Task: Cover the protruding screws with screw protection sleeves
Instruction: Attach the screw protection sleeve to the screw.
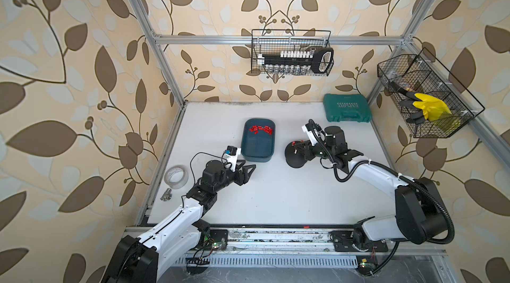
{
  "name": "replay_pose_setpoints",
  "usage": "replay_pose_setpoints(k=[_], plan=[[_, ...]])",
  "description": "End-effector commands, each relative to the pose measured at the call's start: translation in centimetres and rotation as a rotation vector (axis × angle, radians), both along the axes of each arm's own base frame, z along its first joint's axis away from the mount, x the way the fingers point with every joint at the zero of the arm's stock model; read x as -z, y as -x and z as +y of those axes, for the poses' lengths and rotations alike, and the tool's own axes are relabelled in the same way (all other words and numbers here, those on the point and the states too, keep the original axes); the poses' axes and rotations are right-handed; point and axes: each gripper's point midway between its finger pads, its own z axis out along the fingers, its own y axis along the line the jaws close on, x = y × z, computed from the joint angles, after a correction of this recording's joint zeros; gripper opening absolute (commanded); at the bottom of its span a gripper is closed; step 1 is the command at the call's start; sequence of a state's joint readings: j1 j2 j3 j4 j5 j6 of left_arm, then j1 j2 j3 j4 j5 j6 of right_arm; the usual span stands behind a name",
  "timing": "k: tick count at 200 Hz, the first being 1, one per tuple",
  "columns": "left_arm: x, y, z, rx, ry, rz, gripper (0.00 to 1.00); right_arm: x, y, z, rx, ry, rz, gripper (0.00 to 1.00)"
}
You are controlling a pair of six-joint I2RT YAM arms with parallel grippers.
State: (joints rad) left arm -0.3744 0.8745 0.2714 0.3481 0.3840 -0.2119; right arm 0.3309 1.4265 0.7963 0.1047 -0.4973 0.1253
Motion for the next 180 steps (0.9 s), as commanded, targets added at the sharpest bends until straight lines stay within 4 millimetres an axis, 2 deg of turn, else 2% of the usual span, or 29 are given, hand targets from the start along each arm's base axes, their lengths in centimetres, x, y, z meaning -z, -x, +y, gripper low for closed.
replay_pose_setpoints(k=[1, 117, 180], plan=[[-0.6, 0.0, -0.2, 0.009, 0.001, -0.042, 0.65, 1.7, 0.8, -0.4, -0.004, 0.027, 0.026, 0.08], [-0.6, -0.1, -0.2, 0.007, -0.001, -0.041, 0.66, 3.9, 1.7, -1.4, 0.032, 0.049, 0.012, 0.08], [-0.7, -0.1, -0.2, 0.01, -0.001, -0.045, 0.66, 3.4, 2.0, -1.8, 0.051, 0.04, -0.021, 0.09]])
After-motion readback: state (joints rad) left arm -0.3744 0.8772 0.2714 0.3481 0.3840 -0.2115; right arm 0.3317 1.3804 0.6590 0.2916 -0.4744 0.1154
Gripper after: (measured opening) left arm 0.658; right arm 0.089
